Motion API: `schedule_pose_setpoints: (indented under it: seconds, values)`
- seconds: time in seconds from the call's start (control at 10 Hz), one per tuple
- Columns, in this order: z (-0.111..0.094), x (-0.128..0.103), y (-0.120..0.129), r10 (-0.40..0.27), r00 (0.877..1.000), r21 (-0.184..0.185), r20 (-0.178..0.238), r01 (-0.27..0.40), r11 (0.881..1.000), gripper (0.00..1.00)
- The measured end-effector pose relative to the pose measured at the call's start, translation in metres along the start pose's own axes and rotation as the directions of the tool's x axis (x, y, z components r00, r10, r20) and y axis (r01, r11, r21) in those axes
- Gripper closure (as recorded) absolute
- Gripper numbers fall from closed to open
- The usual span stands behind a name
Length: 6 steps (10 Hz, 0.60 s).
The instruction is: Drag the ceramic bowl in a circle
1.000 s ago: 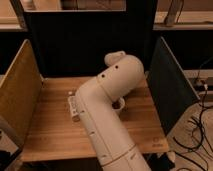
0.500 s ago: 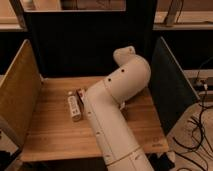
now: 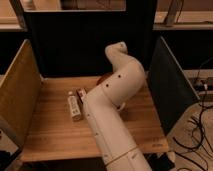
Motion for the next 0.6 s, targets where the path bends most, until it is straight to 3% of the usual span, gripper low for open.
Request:
schedule_pose_setpoints:
  seconds: [0.1,0.3,0.6]
  values:
    - [0.0,-0.003,0.012,-0.031,1.0,-0.003,0.0,0.031,1.0,0.99]
    - [0.0,0.006,0.015,-0.035,0.999,-0.002,-0.019,0.035,0.999,0.85]
    - [-0.001,0.032,0.006,0.002,0.999,-0.02,-0.039,-0.002,1.0,0.52]
